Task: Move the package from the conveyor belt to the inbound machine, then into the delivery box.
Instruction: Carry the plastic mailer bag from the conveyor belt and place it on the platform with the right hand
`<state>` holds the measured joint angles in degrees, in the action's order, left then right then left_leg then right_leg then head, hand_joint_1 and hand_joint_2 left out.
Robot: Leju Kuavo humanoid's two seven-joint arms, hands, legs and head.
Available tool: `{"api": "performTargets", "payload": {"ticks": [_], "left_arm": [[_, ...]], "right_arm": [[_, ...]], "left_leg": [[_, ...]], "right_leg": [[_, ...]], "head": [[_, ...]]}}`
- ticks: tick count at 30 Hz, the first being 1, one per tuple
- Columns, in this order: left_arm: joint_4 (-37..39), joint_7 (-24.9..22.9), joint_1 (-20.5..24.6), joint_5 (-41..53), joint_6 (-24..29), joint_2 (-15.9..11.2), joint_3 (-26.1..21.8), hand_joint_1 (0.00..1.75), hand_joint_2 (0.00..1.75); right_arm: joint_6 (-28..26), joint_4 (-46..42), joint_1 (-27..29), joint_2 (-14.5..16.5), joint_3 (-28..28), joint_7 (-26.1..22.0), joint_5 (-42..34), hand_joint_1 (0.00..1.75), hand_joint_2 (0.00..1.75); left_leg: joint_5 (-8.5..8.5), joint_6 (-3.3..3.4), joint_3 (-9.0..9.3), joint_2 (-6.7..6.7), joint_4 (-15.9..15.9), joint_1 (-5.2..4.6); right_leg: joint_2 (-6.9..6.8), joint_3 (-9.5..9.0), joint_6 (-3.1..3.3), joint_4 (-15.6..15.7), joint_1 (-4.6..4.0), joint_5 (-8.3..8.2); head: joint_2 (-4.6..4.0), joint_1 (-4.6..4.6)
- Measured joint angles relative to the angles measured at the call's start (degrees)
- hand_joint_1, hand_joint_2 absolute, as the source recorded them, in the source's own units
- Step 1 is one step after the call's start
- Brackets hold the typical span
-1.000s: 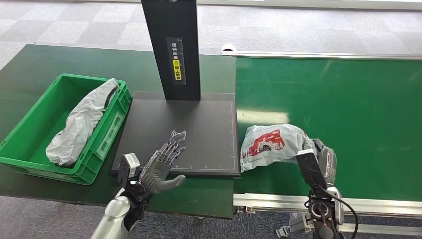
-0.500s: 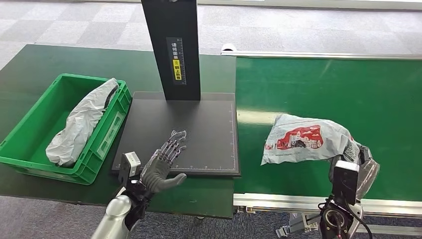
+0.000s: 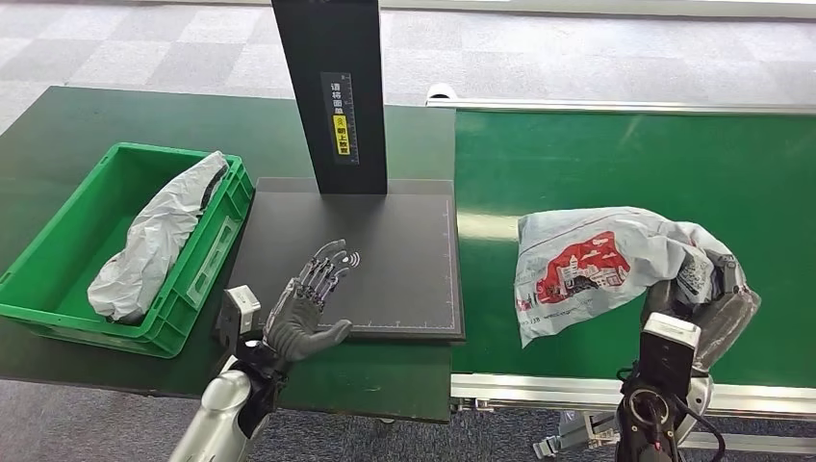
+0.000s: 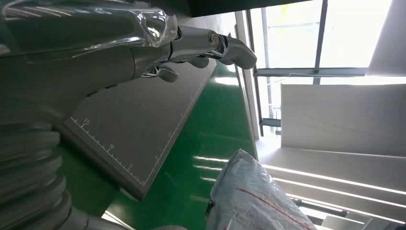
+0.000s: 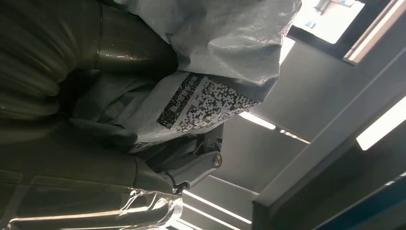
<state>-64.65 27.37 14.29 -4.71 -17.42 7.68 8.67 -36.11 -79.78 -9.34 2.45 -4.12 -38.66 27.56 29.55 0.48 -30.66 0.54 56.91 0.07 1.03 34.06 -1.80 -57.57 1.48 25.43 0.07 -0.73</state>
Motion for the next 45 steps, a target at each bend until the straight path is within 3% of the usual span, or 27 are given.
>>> {"api": "performTargets", "payload": {"ticks": [7, 16, 22, 32, 36, 41, 45], "left_arm": [[0.8, 0.9, 1.7, -1.2, 0.5, -0.2, 0.3, 0.0, 1.75], [2.8, 1.2, 3.9, -1.9, 0.4, -0.5, 1.4, 0.0, 1.75], [5.9, 2.0, 6.7, -3.5, -0.3, -0.5, 3.2, 0.0, 1.75], [8.3, 2.4, 7.7, -3.7, -0.4, -0.7, 4.3, 0.0, 1.75], [9.0, 2.3, 8.2, -3.7, -0.8, -0.7, 4.6, 0.0, 1.75], [10.1, 1.1, 9.3, -4.4, -2.1, -0.7, 4.6, 0.0, 1.75], [11.2, 0.8, 10.3, -4.8, -2.6, -0.7, 4.6, 0.0, 1.75]], "right_arm": [[-0.5, 7.2, -11.7, -1.0, 13.9, 2.9, 15.7, 1.75, 1.75], [-1.2, 17.8, -18.9, -1.1, 24.3, 1.9, 14.2, 1.75, 1.75], [6.7, 34.6, -26.5, 1.4, 31.0, 4.7, 14.2, 1.75, 1.75], [8.0, 47.0, -31.2, 3.0, 34.3, 5.5, 14.3, 1.75, 1.75], [12.7, 51.4, -32.5, 3.3, 36.0, 13.5, 16.7, 1.75, 1.75], [28.5, 56.6, -33.0, 3.2, 36.7, 27.9, 15.4, 1.75, 1.75], [35.2, 58.5, -34.0, 2.7, 36.5, 33.5, 14.0, 1.75, 1.75]], "left_leg": [[-0.12, -0.03, 0.11, 0.02, 0.0, 0.01], [-0.13, -0.05, -0.04, 0.07, 0.0, 0.01], [-0.16, -0.06, 0.04, 0.12, 0.0, 0.01], [-0.16, -0.07, 0.01, 0.09, 0.0, 0.01], [-0.17, -0.07, 0.03, 0.1, 0.0, 0.0], [-0.17, -0.07, 0.05, 0.1, 0.0, 0.01], [-0.16, -0.07, 0.12, 0.05, 0.0, 0.01]], "right_leg": [[-0.02, -0.04, 0.04, 0.0, -0.02, -0.04], [-0.04, 0.03, 0.04, -0.1, 0.0, -0.03], [-0.09, 0.02, 0.05, -0.1, -0.01, -0.05], [-0.12, 0.04, 0.05, -0.1, -0.01, -0.04], [-0.12, 0.02, 0.05, -0.1, -0.01, -0.04], [-0.11, 0.03, 0.05, -0.1, -0.02, -0.05], [-0.04, 0.02, 0.05, -0.1, -0.02, -0.04]], "head": [[0.0, 0.0], [0.0, 0.01], [0.01, 0.0], [0.0, 0.02], [0.0, 0.02], [0.0, 0.01], [0.0, 0.0]]}}
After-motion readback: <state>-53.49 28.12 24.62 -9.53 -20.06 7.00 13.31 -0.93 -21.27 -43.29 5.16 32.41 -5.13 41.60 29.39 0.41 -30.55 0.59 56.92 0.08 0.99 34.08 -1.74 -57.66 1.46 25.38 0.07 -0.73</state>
